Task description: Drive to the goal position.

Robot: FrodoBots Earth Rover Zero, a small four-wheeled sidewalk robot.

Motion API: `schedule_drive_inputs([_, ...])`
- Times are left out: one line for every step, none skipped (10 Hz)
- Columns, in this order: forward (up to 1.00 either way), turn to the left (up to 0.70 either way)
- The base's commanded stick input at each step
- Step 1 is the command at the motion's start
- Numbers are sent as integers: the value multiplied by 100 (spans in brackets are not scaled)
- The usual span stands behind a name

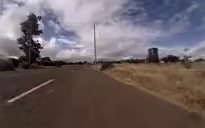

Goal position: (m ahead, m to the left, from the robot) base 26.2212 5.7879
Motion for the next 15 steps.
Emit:
schedule_drive_inputs([70,0])
schedule_drive_inputs([70,0])
schedule_drive_inputs([70,0])
schedule_drive_inputs([70,0])
schedule_drive_inputs([70,0])
schedule_drive_inputs([70,0])
schedule_drive_inputs([70,0])
schedule_drive_inputs([70,0])
schedule_drive_inputs([70,0])
schedule_drive_inputs([70,0])
schedule_drive_inputs([70,0])
schedule_drive_inputs([70,0])
schedule_drive_inputs([70,0])
schedule_drive_inputs([70,0])
schedule_drive_inputs([70,0])
